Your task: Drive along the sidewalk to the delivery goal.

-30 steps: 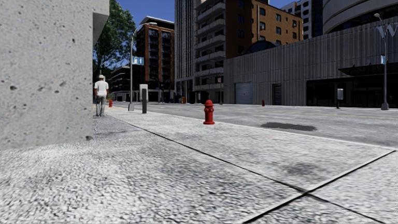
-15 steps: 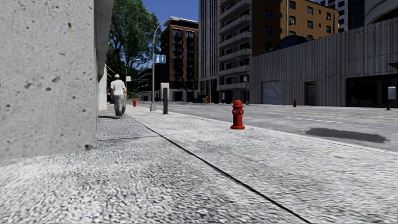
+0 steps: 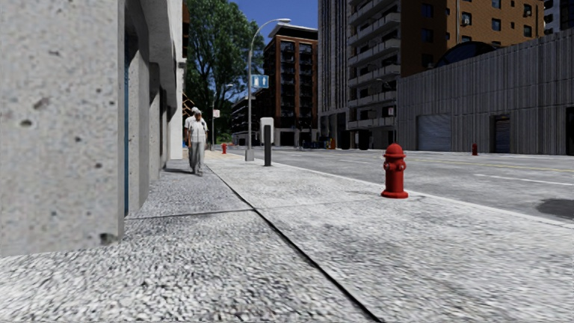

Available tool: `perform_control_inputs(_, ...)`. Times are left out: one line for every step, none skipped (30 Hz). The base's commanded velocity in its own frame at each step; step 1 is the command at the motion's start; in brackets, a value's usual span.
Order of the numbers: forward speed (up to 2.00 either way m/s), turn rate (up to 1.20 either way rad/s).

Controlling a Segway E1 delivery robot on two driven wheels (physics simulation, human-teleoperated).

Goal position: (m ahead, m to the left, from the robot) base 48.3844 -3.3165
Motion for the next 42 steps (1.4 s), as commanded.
perform_control_inputs(2.0, 0.33)
perform_control_inputs(2.0, 0.26)
perform_control_inputs(2.0, 0.26)
perform_control_inputs(2.0, 0.15)
perform_control_inputs(2.0, 0.05)
perform_control_inputs(2.0, 0.0)
perform_control_inputs(2.0, 0.0)
perform_control_inputs(2.0, 0.0)
perform_control_inputs(2.0, 0.0)
perform_control_inputs(2.0, 0.0)
perform_control_inputs(2.0, 0.0)
perform_control_inputs(2.0, 0.0)
perform_control_inputs(2.0, 0.0)
perform_control_inputs(2.0, 0.0)
perform_control_inputs(2.0, 0.0)
perform_control_inputs(2.0, 0.0)
perform_control_inputs(2.0, 0.0)
perform_control_inputs(2.0, 0.0)
perform_control_inputs(2.0, 0.0)
perform_control_inputs(2.0, 0.0)
perform_control_inputs(2.0, 0.0)
perform_control_inputs(2.0, 0.0)
perform_control_inputs(2.0, 0.0)
perform_control_inputs(2.0, 0.0)
perform_control_inputs(2.0, 0.0)
perform_control_inputs(2.0, 0.0)
perform_control_inputs(2.0, 0.0)
perform_control_inputs(2.0, 0.0)
perform_control_inputs(2.0, 0.0)
perform_control_inputs(2.0, 0.0)
perform_control_inputs(2.0, 0.0)
perform_control_inputs(2.0, 0.0)
perform_control_inputs(2.0, 0.0)
perform_control_inputs(2.0, 0.0)
perform_control_inputs(2.0, 0.0)
perform_control_inputs(2.0, 0.0)
perform_control_inputs(2.0, 0.0)
perform_control_inputs(2.0, 0.0)
perform_control_inputs(2.0, 0.0)
perform_control_inputs(2.0, 0.0)
perform_control_inputs(2.0, 0.0)
perform_control_inputs(2.0, 0.0)
